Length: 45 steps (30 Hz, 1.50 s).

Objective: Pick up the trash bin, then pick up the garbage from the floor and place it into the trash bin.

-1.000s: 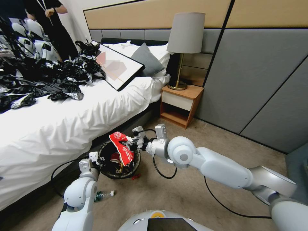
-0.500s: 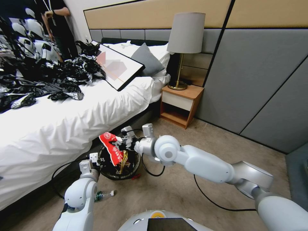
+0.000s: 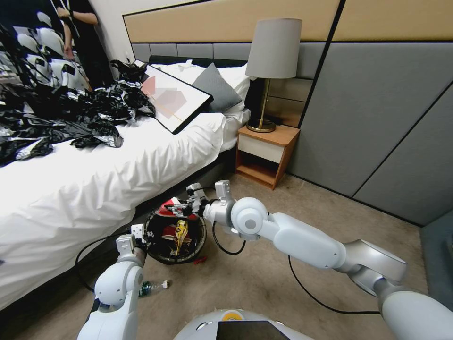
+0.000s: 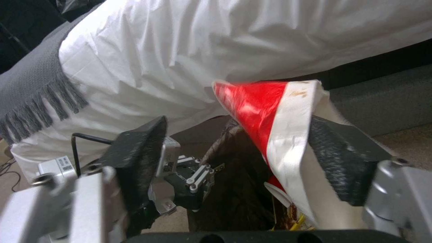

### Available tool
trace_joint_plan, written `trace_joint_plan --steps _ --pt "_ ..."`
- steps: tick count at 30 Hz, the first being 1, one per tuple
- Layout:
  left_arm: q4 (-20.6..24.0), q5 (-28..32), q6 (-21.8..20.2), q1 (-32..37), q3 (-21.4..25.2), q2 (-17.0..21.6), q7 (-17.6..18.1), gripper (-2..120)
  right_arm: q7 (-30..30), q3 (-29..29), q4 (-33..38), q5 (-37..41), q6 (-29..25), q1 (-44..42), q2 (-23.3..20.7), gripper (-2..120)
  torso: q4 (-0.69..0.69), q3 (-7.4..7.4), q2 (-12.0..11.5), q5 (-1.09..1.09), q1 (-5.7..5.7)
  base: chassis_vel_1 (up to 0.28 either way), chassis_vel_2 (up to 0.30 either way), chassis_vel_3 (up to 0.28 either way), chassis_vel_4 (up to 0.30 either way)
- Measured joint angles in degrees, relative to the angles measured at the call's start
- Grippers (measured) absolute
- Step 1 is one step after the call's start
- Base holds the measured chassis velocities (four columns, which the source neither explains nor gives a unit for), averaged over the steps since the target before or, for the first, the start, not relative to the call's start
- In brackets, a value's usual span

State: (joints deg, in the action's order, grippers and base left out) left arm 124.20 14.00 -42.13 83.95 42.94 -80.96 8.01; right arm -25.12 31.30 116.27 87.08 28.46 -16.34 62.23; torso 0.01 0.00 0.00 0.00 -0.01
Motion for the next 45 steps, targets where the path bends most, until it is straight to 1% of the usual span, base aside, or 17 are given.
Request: trace_joint_plan --steps 1,2,4,7,20,26,31,33,34,36,37,39,40,42,43,44,45 --pt "0.0 0.0 0.0 0.0 0.0 0.1 0.0 0 -0.1 0.0 0.0 0.1 0.1 0.0 -0.1 88 0.00 0.00 0.0 0.00 0.00 0.000 0.000 0.000 0.000" --pt "0.0 0.0 0.0 0.0 0.0 0.1 0.0 0 -0.1 0.0 0.0 0.1 0.1 0.0 -0.1 88 0.00 0.00 0.0 0.00 0.00 0.000 0.000 0.000 0.000" --pt "0.1 0.0 0.0 0.0 0.1 0.2 0.0 0 -0.2 -0.1 0.0 0.1 0.2 0.0 -0.2 97 0.00 0.00 0.0 0.00 0.00 0.000 0.000 0.000 0.000" --pt "0.1 0.1 0.0 0.1 0.1 0.3 0.0 0 -0.2 -0.1 0.0 0.0 0.2 -0.4 -0.2 100 -0.01 0.00 0.0 0.00 0.00 0.000 0.000 0.000 0.000" --pt "-0.1 0.1 0.0 -0.1 0.0 0.6 0.0 0 -0.5 -0.9 1.5 0.7 0.4 -1.9 -1.5 100 -0.02 0.00 0.0 0.00 0.00 0.000 0.000 0.000 0.000" --pt "-0.3 0.1 0.0 -0.1 0.3 0.3 -0.1 0 -0.7 1.5 1.3 -0.2 0.5 -2.9 0.0 100 0.00 0.00 0.0 0.00 0.00 0.000 0.000 0.000 0.000" --pt "-0.2 0.1 0.0 -0.1 0.2 0.4 -0.2 0 -0.7 1.5 1.2 -0.8 0.6 -2.6 0.0 100 0.00 0.00 0.0 0.00 0.00 0.000 0.000 0.000 0.000" --pt "0.3 0.1 0.0 0.1 0.1 0.4 -0.5 0 -0.6 -0.9 1.6 -3.2 0.5 -2.6 -0.9 100 0.01 0.00 0.0 0.00 0.00 0.000 0.000 0.000 0.000" --pt "0.3 0.1 0.0 0.1 0.1 0.4 -0.5 0 -0.6 -0.9 1.6 -3.2 0.5 -2.6 -0.9 100 0.01 0.00 0.0 0.00 0.00 0.000 0.000 0.000 0.000" --pt "1.0 0.2 0.0 0.3 -0.1 0.6 -1.0 0 -0.6 -5.3 2.3 -6.5 -0.1 -3.1 -3.7 100 0.01 0.00 0.0 0.00 0.00 0.000 0.000 0.000 0.000" --pt "1.0 0.2 0.0 0.3 -0.1 0.6 -1.0 0 -0.6 -5.3 2.3 -6.5 -0.1 -3.1 -3.7 100 0.01 0.00 0.0 0.00 0.00 0.000 0.000 0.000 0.000" --pt "1.8 0.7 0.0 0.4 -0.3 0.6 -1.1 0 0.2 -9.7 2.4 -13.8 -1.7 -5.7 -7.0 100 0.00 0.00 0.0 0.00 0.00 0.000 0.000 0.000 0.000" --pt "1.8 0.7 0.0 0.4 -0.3 0.6 -1.1 0 0.2 -9.7 2.4 -13.8 -1.7 -5.7 -7.0 100 0.00 0.00 0.0 0.00 0.00 0.000 0.000 0.000 0.000" --pt "2.5 1.2 0.0 0.3 -0.4 0.8 -0.7 0 1.6 -17.0 1.9 -25.4 -3.9 -11.1 -10.8 100 -0.02 0.00 0.0 0.02 0.00 0.000 0.000 0.000 0.000" --pt "2.7 1.4 0.0 0.4 -0.5 0.8 -0.6 0 1.9 -18.8 1.6 -27.7 -4.6 -12.4 -11.5 100 -0.03 0.00 0.0 0.02 0.00 0.000 0.000 0.000 0.000" --pt "2.7 1.4 0.0 0.4 -0.5 0.8 -0.6 0 1.9 -18.8 1.6 -27.7 -4.6 -12.4 -11.5 100 -0.03 0.00 0.0 0.02 0.00 0.000 0.000 0.000 0.000" --pt "3.2 1.9 0.0 0.6 -0.5 0.8 -0.2 0 2.6 -24.2 1.0 -32.8 -6.3 -16.5 -12.8 100 -0.02 0.00 0.0 0.03 0.00 0.000 0.000 0.000 0.000"
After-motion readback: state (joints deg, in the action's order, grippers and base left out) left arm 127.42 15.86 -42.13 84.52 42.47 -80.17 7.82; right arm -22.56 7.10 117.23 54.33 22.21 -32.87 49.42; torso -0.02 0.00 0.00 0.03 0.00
